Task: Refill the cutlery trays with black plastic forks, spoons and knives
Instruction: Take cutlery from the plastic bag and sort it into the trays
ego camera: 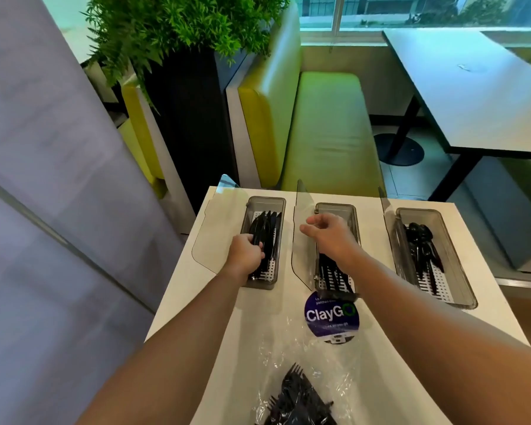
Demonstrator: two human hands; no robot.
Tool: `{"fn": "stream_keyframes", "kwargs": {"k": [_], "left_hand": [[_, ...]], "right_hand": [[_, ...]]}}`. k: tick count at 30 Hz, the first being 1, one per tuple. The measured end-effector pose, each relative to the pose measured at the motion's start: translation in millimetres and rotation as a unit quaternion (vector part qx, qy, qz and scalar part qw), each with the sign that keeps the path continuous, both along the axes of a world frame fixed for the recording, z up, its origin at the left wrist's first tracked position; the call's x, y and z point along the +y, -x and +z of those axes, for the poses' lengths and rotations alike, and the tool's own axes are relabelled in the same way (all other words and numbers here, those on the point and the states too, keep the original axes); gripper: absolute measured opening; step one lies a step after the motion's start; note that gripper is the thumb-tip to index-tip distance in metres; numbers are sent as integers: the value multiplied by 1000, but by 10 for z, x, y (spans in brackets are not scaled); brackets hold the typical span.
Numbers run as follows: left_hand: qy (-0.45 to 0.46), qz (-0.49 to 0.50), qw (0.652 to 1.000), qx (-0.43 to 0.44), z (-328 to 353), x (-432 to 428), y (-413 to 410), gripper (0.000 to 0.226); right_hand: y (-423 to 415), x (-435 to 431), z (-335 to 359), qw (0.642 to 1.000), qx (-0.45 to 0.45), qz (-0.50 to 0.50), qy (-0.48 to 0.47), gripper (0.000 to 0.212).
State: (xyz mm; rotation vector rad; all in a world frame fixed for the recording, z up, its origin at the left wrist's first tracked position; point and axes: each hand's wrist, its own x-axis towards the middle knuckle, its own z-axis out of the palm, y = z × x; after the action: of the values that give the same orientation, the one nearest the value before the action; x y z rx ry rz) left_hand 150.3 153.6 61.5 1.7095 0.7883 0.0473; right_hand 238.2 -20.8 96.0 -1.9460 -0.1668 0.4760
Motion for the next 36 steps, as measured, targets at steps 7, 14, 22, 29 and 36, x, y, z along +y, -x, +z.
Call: {"fn": "stream_keyframes", "kwargs": {"k": [7, 14, 22, 29, 36], "left_hand": [[-79, -42, 995, 37, -220, -46, -124, 25], [-41, -33, 996, -77, -35, -121, 199, 22], [-70, -40, 990, -114, -44, -340, 852, 16], [-54, -98, 986, 120, -240, -640, 1366, 37], [24, -43, 995, 82, -158, -909, 1531, 8]], "right_hand": [[-31, -201, -111, 999, 24, -12, 22, 26], [103, -316, -28, 999, 43, 31, 5, 17], [498, -604, -57, 976, 140, 165, 9, 31], [903, -647, -248, 886, 161, 362, 240, 27], [1238, -586, -185, 762, 160, 456, 430, 49]]}}
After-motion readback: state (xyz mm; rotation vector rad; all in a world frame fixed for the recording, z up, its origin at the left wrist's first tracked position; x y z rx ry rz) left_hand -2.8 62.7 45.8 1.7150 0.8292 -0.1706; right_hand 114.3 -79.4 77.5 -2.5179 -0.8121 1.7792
